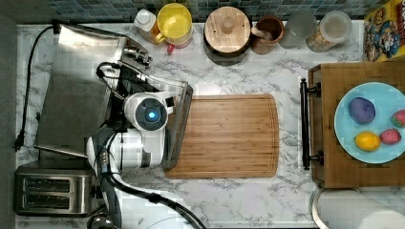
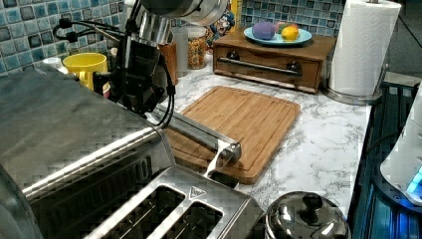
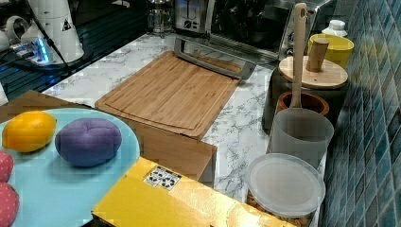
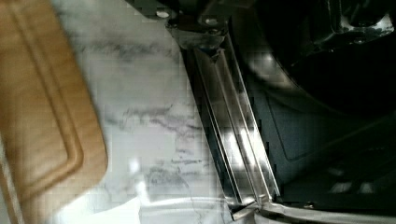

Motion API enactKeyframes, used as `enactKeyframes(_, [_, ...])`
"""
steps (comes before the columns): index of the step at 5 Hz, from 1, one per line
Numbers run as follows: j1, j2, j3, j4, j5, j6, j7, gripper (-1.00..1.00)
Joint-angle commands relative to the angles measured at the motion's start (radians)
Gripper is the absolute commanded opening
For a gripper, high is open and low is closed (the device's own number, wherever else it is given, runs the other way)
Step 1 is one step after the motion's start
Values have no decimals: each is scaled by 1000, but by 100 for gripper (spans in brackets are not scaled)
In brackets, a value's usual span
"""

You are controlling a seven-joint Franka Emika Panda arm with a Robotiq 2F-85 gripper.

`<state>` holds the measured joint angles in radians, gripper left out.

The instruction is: Put the bowl in the oven.

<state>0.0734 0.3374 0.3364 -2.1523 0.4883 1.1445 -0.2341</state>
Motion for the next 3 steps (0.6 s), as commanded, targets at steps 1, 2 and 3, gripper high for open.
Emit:
enactKeyframes(1, [-129,-241,108,-40,271,52,-249,0])
enactKeyframes(2, [-130,-282,63,-70,189,1,-207,0])
enactKeyframes(3, [-120,-319,0,-103,6,-33,-91,0])
